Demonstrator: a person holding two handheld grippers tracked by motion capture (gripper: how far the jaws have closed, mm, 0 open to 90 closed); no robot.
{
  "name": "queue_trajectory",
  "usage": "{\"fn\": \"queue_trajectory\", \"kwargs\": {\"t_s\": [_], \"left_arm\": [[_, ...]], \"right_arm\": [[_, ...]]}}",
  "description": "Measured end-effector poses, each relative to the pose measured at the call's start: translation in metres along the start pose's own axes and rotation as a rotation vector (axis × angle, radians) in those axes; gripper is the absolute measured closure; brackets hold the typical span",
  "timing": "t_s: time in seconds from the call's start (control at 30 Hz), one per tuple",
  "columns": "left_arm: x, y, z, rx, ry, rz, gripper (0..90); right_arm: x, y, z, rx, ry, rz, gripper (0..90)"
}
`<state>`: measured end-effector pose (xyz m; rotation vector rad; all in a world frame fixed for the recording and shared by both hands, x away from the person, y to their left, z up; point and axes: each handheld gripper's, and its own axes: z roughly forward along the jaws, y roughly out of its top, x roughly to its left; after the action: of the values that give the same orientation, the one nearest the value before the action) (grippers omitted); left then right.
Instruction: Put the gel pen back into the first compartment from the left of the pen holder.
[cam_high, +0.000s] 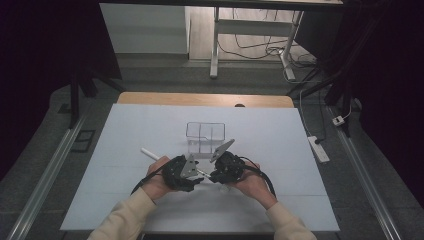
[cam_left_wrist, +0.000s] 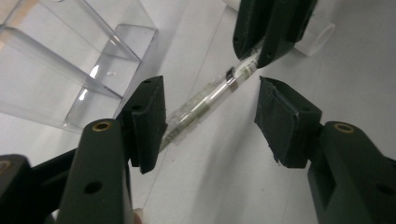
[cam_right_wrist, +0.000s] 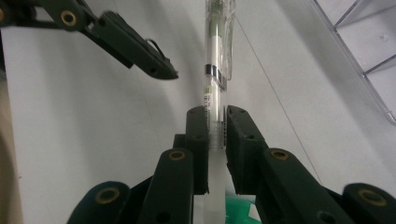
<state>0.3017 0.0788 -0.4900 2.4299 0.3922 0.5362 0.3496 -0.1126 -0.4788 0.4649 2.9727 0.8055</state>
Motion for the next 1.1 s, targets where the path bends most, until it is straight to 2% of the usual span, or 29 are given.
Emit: {"fn": "queue_trajectory", "kwargs": {"t_s": [0.23, 0.43, 0.47, 0.5, 0.53, 0.6, 0.7, 0.83, 0.93, 1.1], "left_arm": [[-0.002, -0.001, 0.006, 0.032, -0.004, 0.035, 51.0], [-0.007, -0.001, 0.009, 0.07, 0.03, 0.108, 61.2], [-0.007, 0.0, 0.009, 0.073, 0.024, 0.115, 63.3], [-0.008, 0.0, 0.009, 0.076, 0.02, 0.127, 65.7], [-0.009, 0.0, 0.01, 0.081, 0.02, 0.141, 68.2], [-0.01, 0.0, 0.01, 0.092, 0.013, 0.163, 71.5], [-0.011, -0.001, 0.01, 0.092, -0.01, 0.173, 75.2], [-0.011, 0.0, 0.009, 0.076, -0.024, 0.16, 79.3], [-0.009, -0.001, 0.007, 0.073, -0.018, 0.141, 79.8], [-0.004, -0.003, 0.006, 0.052, -0.002, 0.095, 79.8]], "right_arm": [[0.002, 0.001, -0.001, -0.023, 0.045, -0.002, 78.9], [0.0, 0.001, -0.007, -0.053, 0.072, 0.019, 78.9], [0.001, 0.001, -0.009, -0.042, 0.075, 0.043, 78.9], [0.001, 0.001, -0.009, -0.048, 0.076, 0.043, 78.8], [-0.001, 0.001, -0.009, -0.073, 0.08, 0.016, 78.9], [-0.002, 0.001, -0.01, -0.081, 0.091, 0.02, 78.8], [-0.001, 0.0, -0.012, -0.105, 0.092, 0.028, 78.1], [-0.001, 0.0, -0.016, -0.146, 0.054, 0.024, 73.8], [-0.002, 0.0, -0.017, -0.178, 0.026, 0.034, 70.9], [-0.004, -0.002, -0.02, -0.228, -0.032, 0.07, 57.6]]}}
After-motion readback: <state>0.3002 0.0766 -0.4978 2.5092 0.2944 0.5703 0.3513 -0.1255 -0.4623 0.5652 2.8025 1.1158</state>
